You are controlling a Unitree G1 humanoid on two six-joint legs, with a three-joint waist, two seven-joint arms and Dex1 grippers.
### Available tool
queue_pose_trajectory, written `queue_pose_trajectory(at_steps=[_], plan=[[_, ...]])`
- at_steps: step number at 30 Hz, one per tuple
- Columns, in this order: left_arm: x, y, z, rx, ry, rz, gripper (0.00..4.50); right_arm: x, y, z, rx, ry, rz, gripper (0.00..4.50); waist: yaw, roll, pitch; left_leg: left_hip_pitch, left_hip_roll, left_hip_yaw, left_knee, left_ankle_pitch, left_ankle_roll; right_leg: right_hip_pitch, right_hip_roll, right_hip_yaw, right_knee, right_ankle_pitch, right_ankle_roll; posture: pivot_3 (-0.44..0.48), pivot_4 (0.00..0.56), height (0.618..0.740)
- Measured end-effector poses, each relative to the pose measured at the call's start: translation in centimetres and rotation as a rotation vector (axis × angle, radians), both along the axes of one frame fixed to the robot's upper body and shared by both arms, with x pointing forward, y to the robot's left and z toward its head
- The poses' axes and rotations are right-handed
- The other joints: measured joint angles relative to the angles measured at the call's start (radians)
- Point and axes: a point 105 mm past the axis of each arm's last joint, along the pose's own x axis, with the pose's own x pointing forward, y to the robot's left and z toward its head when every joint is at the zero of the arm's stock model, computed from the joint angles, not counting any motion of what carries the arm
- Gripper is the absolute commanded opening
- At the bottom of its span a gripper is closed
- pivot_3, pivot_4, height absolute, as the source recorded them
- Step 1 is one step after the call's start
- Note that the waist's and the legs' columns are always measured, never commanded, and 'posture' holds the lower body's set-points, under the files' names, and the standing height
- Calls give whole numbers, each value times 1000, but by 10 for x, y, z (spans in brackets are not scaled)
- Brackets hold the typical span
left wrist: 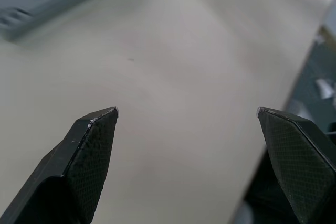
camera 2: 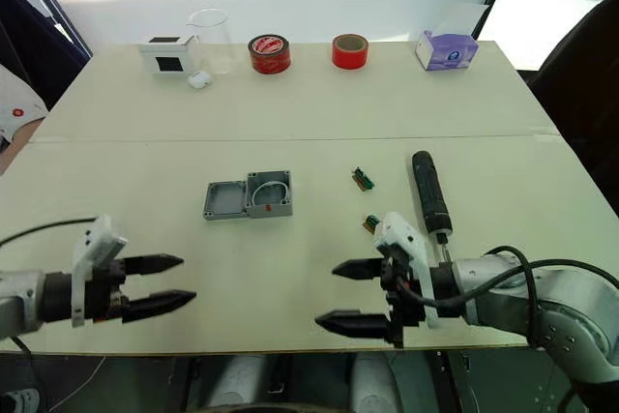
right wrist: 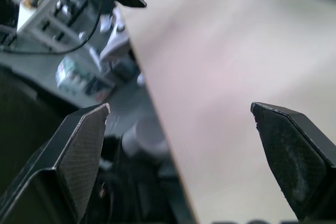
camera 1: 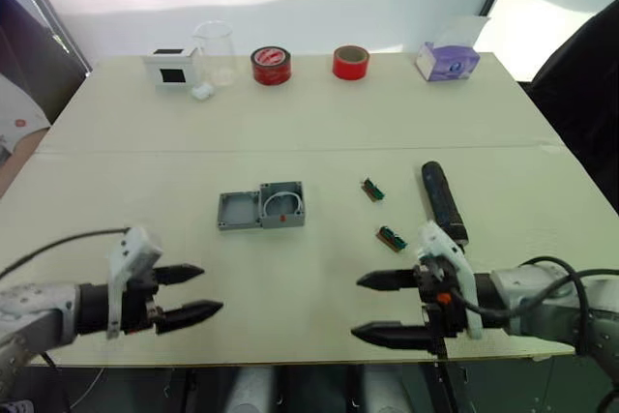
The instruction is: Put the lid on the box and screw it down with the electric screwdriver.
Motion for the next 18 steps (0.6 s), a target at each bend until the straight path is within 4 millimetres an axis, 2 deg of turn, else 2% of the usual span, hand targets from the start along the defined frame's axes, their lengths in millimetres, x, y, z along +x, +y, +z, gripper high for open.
queue_pose_trajectory(at_steps=[3,5,7,11,13,15,18], plan=[[28,5,26,113,-117,4,4357,7,6,13,65,-44,-27,4500,2,-1,0,-1,0,0,0,0,0,0,1,0,0,0,0,0,150,740],[53,-6,55,171,-248,-49,4357,16,9,23,113,-87,-66,4500,6,-1,0,-2,-2,0,0,0,0,3,2,0,1,1,0,0,150,740],[60,-21,69,184,-305,-132,4357,20,11,28,123,-113,-80,4500,2,-1,0,-3,-3,1,1,0,0,2,3,0,1,1,1,0,150,740],[67,-47,63,223,-248,-317,4357,29,13,28,73,-166,-113,4500,-8,-1,1,-4,-3,2,1,0,1,0,4,-1,4,3,5,0,150,740],[74,-75,67,266,-257,-475,4357,38,18,29,17,-246,-131,4500,-2,-1,1,-7,-3,0,2,1,1,-2,6,-2,5,3,5,0,150,740],[84,-93,62,333,-254,-555,4357,43,21,28,-2,-283,-145,4500,3,-2,1,-7,-5,0,3,1,1,0,6,-3,5,3,6,0,150,740],[98,-103,40,412,-185,-591,4357,43,29,19,-2,-283,-142,4500,-10,-2,1,-8,-5,2,4,0,2,-3,7,0,5,5,9,0,150,740]])
